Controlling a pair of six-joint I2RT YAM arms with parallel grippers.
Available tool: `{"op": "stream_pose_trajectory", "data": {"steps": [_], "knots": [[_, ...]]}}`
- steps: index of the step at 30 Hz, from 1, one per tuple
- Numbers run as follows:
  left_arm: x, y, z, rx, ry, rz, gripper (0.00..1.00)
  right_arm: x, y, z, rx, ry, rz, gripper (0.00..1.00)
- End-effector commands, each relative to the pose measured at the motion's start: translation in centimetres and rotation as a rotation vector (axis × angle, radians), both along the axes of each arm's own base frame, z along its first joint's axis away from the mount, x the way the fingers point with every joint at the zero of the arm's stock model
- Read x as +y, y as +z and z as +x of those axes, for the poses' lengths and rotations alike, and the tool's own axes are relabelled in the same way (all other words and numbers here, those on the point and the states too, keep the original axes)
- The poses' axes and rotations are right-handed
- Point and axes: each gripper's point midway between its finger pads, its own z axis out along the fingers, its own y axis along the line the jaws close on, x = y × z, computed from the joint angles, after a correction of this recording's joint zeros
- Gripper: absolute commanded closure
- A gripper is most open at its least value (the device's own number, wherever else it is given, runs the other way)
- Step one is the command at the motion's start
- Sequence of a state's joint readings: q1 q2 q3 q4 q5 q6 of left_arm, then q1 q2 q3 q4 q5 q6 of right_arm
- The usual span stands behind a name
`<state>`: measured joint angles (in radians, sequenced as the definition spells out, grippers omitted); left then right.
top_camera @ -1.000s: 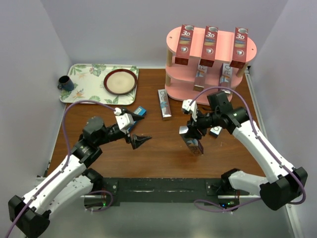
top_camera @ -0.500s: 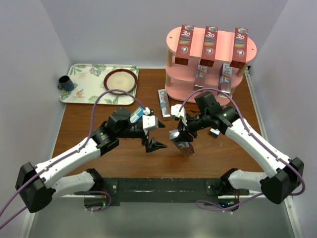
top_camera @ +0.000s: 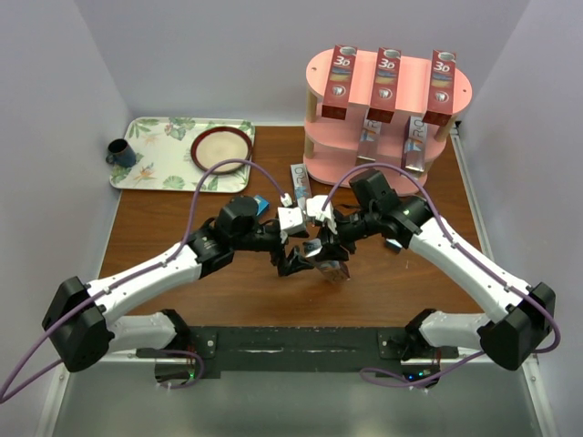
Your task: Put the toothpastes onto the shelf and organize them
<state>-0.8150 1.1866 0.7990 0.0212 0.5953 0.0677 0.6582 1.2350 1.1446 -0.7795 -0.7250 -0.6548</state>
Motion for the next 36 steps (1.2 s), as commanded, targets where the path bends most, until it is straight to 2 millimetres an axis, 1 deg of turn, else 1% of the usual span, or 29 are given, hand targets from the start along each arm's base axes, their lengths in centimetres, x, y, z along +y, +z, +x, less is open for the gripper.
{"op": "stream_pose_trajectory", "data": {"steps": [1,5,6,7,11,13,16,17,18,19,21,22,23,24,25,26,27,28,29,30,31,32,33,34,35,36], "knots": [[-1.2,2.3,0.6,-0.015,0.003,-0.066,0.19,1.3,2.0,0.6,-0.08,0.035,0.064,0.83],[-1.5,1.7,0.4,0.013,-0.01,-0.055,0.3,1.5,2.1,0.5,-0.08,0.042,0.067,0.83],[-1.6,1.7,0.4,0.014,-0.014,-0.057,0.36,1.5,2.1,0.5,-0.079,0.041,0.067,0.83],[-1.7,1.7,0.3,0.02,-0.018,-0.06,0.45,1.5,1.9,0.4,-0.077,0.045,0.064,0.83],[-1.9,2.2,0.3,0.008,-0.029,-0.078,0.59,1.5,1.8,0.1,-0.071,0.051,0.062,0.83],[-2.0,2.3,0.1,0.04,-0.025,-0.092,0.67,1.6,1.6,0.0,-0.068,0.052,0.063,0.83],[-2.0,2.1,0.0,0.057,-0.023,-0.103,0.78,1.6,1.3,0.0,-0.058,0.043,0.064,0.8],[-2.0,2.0,0.0,0.059,-0.019,-0.102,0.81,1.6,1.2,0.1,-0.059,0.041,0.064,0.76],[-1.8,1.6,0.0,0.066,-0.007,-0.097,0.82,1.6,1.2,0.1,-0.059,0.037,0.066,0.76],[-1.7,1.5,0.0,0.07,-0.001,-0.097,0.87,1.6,0.9,0.1,-0.058,0.033,0.062,0.69],[-1.4,1.1,0.0,0.075,0.018,-0.101,0.88,1.5,0.8,0.4,-0.063,0.01,0.061,0.54],[-1.3,0.9,0.0,0.077,0.03,-0.101,0.91,1.5,0.5,0.5,-0.058,0.0,0.058,0.38],[-0.9,0.8,0.1,0.079,0.057,-0.108,0.92,1.5,0.4,0.6,-0.06,-0.01,0.058,0.31],[-0.8,0.8,0.2,0.079,0.072,-0.112,0.93,1.6,0.6,0.9,-0.064,-0.03,0.07,0.26],[-0.6,0.7,0.3,0.08,0.088,-0.115,0.97,1.5,0.2,0.8,-0.054,-0.035,0.068,0.21],[-0.3,0.4,0.3,0.089,0.108,-0.122,0.99,1.6,0.2,0.8,-0.049,-0.042,0.073,0.19],[0.0,0.7,0.7,0.078,0.143,-0.136,1.0,1.8,0.5,0.9,-0.045,-0.055,0.09,0.17],[0.3,0.8,0.8,0.076,0.165,-0.146,1.0,1.8,0.2,0.8,-0.035,-0.061,0.093,0.14],[0.8,0.7,1.1,0.08,0.211,-0.161,1.0,2.1,0.5,1.1,-0.051,-0.069,0.115,0.13],[1.1,0.5,1.3,0.083,0.235,-0.167,1.0,2.0,0.1,1.0,-0.029,-0.089,0.117,0.12],[1.4,0.5,1.5,0.085,0.263,-0.175,1.0,1.9,0.4,1.3,-0.046,-0.116,0.125,0.08],[1.9,-0.2,1.6,0.11,0.303,-0.181,1.0,1.8,0.5,1.6,-0.057,-0.139,0.133,0.07],[2.6,0.3,2.2,0.1,0.363,-0.207,1.0,1.9,0.4,2.0,-0.067,-0.173,0.152,0.06],[3.1,0.4,2.5,0.102,0.402,-0.222,1.0,1.6,1.1,2.2,-0.097,-0.197,0.179,0.05],[4.2,0.6,3.0,0.124,0.485,-0.269,1.0,1.4,1.8,3.5,-0.158,-0.263,0.204,0.04],[4.7,0.7,3.2,0.137,0.521,-0.298,1.0,1.0,0.8,3.6,-0.144,-0.304,0.196,0.04]]}}
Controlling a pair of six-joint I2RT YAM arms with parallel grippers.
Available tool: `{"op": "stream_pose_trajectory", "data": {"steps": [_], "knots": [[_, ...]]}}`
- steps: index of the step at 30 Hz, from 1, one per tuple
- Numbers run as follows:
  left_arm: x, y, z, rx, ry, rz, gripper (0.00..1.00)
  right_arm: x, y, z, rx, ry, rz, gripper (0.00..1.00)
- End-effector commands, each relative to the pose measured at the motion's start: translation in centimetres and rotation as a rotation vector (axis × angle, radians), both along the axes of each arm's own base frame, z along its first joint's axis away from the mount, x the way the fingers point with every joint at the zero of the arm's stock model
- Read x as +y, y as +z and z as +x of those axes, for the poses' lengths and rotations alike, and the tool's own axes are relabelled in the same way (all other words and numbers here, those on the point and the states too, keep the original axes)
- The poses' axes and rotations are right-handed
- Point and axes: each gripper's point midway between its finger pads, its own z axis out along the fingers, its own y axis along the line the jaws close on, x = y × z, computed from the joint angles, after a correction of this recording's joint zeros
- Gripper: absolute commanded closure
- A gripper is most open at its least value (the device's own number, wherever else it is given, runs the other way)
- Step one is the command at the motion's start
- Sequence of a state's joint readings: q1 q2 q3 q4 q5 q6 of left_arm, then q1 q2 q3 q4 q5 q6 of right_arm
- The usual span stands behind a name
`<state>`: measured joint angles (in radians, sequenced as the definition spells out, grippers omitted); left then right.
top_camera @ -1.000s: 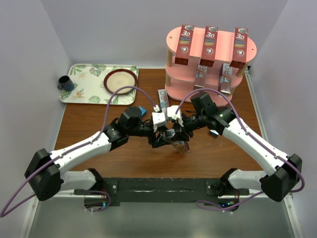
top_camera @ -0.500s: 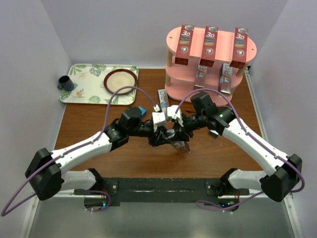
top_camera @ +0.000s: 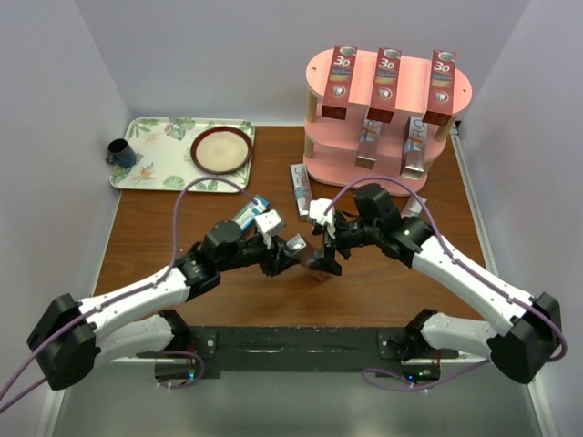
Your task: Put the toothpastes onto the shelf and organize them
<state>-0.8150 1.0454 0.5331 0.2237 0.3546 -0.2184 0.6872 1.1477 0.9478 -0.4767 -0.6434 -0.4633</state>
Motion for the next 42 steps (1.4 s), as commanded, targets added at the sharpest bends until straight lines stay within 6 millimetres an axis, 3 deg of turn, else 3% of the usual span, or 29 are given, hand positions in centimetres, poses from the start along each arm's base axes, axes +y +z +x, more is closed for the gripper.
{"op": "stream_pose_trajectory", "data": {"steps": [1,4,5,11,22,32,37,40,42], "knots": [[2.1,4.4,2.6,-0.033,0.268,-0.232,1.0,-0.5,2.9,2.9,-0.146,-0.206,0.129,0.02],[4.0,5.0,2.7,0.034,0.388,-0.37,1.0,-1.3,2.1,3.3,-0.181,-0.268,0.151,0.01],[4.9,5.2,2.9,0.073,0.449,-0.436,1.0,-1.4,3.0,3.2,-0.211,-0.275,0.187,0.01],[6.3,6.0,2.1,0.219,0.505,-0.656,1.0,-2.2,1.0,3.1,-0.234,-0.28,0.152,0.01],[5.7,8.4,1.8,0.265,0.462,-0.763,1.0,-0.5,-1.4,3.2,-0.283,-0.18,-0.038,0.02],[5.0,9.3,1.1,0.276,0.404,-0.775,1.0,-0.6,-1.0,5.7,-0.429,-0.242,-0.106,0.05],[4.8,9.8,0.8,0.28,0.38,-0.789,1.0,-0.6,-1.2,6.2,-0.448,-0.237,-0.135,0.17],[4.6,10.0,0.5,0.265,0.36,-0.772,1.0,-0.5,-1.0,5.6,-0.445,-0.203,-0.141,0.33],[4.6,9.8,0.7,0.247,0.366,-0.742,0.91,-0.8,-0.7,5.2,-0.439,-0.185,-0.155,0.48]]}}
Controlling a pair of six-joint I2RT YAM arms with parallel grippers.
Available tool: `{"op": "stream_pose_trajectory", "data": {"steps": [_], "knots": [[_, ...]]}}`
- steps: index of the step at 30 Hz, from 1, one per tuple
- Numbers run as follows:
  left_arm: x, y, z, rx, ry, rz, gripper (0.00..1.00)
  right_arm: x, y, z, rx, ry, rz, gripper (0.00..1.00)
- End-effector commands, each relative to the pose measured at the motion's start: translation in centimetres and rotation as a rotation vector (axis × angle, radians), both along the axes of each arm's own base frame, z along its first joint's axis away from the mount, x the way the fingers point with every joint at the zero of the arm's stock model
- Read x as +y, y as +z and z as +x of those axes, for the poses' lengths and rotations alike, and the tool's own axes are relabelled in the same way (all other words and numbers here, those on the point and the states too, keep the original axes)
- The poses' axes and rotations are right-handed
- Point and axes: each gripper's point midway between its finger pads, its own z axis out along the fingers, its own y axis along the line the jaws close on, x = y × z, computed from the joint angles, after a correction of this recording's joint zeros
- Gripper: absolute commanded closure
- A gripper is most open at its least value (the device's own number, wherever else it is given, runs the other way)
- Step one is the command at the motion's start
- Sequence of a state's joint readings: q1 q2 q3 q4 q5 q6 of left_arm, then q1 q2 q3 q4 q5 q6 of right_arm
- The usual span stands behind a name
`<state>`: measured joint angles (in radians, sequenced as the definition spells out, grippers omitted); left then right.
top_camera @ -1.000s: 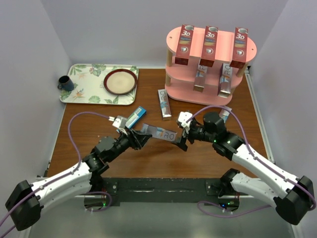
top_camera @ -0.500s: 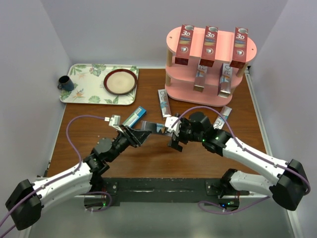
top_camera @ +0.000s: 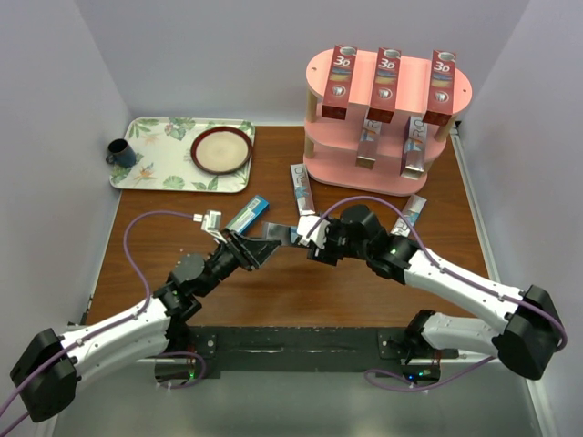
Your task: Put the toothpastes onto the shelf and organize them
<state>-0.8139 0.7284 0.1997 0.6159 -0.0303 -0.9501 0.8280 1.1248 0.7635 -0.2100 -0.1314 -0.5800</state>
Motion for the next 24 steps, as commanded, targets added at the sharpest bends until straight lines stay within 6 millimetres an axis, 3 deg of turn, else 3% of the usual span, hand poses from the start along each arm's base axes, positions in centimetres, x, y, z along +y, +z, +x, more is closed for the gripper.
{"op": "stream_pose_trajectory", "data": {"steps": [1,2,4,5,8,10,15,18,24], "knots": [[-0.2,5.0,-0.2,-0.141,-0.015,-0.035,0.87,0.5,3.3,0.1,-0.059,0.043,0.01,0.53],[-0.1,4.9,-0.1,-0.155,-0.011,-0.006,0.72,0.2,3.3,-0.3,-0.046,0.051,-0.007,0.59],[0.2,5.0,0.0,-0.216,-0.001,0.101,0.55,-0.1,3.5,-0.8,-0.037,0.066,-0.018,0.63],[0.1,4.9,-0.2,-0.243,-0.018,0.149,0.39,-0.4,3.5,-1.1,-0.021,0.072,-0.035,0.65],[0.8,4.9,-0.3,-0.371,-0.04,0.386,0.15,-1.0,3.8,-2.0,0.004,0.094,-0.055,0.67],[1.5,4.9,-0.3,-0.466,-0.074,0.577,0.05,-1.6,3.8,-2.8,0.023,0.107,-0.079,0.68],[2.2,4.8,-1.5,-0.726,-0.261,0.899,0.0,-2.4,5.0,-3.9,0.037,0.133,-0.092,0.68],[1.7,5.0,-2.4,-0.914,-0.354,0.964,0.0,-3.0,5.4,-4.5,0.05,0.141,-0.112,0.68],[1.0,6.4,-2.0,-1.073,-0.423,1.059,0.0,-3.5,6.2,-5.0,0.041,0.146,-0.108,0.68]]}}
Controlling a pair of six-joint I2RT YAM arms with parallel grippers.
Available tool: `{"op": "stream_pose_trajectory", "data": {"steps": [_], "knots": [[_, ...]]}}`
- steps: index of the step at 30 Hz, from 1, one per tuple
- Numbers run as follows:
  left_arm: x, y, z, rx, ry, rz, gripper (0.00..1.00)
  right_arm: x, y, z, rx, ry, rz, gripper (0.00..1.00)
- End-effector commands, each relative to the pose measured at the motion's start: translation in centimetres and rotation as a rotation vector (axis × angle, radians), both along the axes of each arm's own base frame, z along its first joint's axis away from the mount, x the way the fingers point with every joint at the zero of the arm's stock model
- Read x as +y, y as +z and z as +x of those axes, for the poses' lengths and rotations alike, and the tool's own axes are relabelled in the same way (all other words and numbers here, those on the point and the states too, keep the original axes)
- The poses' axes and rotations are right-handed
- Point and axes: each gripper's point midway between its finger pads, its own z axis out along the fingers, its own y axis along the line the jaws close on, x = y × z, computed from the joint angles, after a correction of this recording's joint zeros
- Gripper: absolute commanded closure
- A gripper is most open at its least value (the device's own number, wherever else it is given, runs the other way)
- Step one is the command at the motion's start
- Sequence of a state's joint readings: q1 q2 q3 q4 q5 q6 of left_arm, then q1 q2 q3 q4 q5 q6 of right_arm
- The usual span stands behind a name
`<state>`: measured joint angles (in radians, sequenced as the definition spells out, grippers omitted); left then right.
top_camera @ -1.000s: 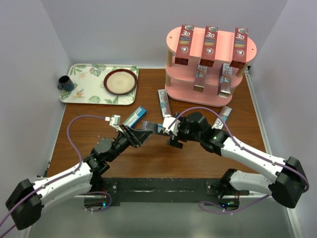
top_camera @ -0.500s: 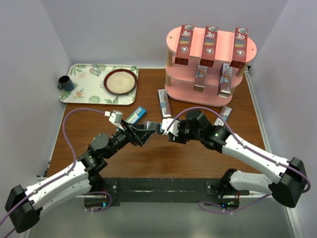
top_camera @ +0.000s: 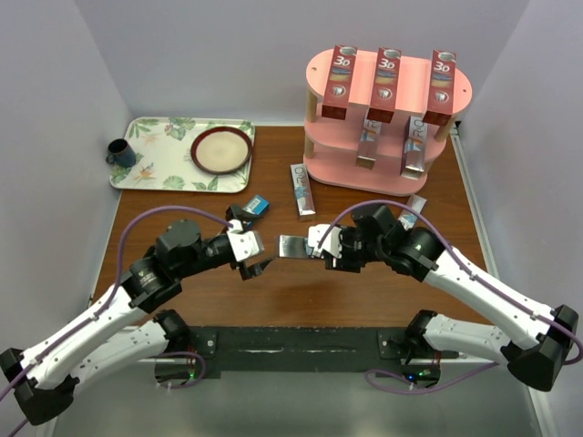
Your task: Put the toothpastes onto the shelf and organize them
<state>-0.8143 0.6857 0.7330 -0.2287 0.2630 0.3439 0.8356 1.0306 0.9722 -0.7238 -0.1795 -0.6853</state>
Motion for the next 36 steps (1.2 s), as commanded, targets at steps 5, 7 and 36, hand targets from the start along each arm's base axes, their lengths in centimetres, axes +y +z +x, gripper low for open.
{"op": "stream_pose_trajectory", "data": {"steps": [5,7,36], "knots": [[-2.0,2.0,-2.2,-0.187,-0.302,0.162,0.0,0.5,2.9,-0.3,-0.041,0.04,0.063,0.68],[-2.6,2.1,-2.6,-0.174,-0.343,0.154,0.0,0.5,3.0,-0.3,-0.044,0.038,0.067,0.68],[-5.3,-1.8,-1.6,0.01,-0.364,0.14,0.32,0.9,3.2,-0.3,-0.046,0.043,0.086,0.71]]}}
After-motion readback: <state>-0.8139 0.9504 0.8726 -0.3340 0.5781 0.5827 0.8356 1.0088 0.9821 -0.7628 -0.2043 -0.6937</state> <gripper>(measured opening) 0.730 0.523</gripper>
